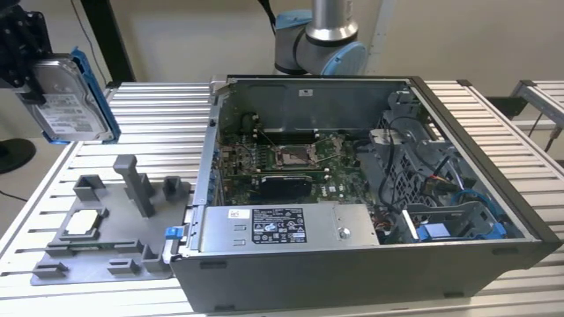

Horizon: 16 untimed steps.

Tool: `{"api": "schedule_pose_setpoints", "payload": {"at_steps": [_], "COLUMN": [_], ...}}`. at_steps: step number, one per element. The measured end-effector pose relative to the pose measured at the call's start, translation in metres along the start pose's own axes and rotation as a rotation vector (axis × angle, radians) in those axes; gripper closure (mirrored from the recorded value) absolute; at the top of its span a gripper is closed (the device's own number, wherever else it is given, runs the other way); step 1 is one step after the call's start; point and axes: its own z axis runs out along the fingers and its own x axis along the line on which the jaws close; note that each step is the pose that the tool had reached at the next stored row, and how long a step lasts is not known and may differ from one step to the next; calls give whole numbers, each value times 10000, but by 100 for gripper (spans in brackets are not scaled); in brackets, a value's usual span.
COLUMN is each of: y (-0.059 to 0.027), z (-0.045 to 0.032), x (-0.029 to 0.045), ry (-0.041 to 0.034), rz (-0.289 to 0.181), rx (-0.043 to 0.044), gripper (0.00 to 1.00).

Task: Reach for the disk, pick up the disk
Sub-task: 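Pick up the disk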

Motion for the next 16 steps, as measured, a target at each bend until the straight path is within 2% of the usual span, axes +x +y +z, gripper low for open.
{"api": "schedule_pose_setpoints", "payload": {"at_steps": [16], "y": [4], "z": [-367], "x": [-9], "ry": [-1], "rz": [0], "rx": [1], "gripper": [100]}}
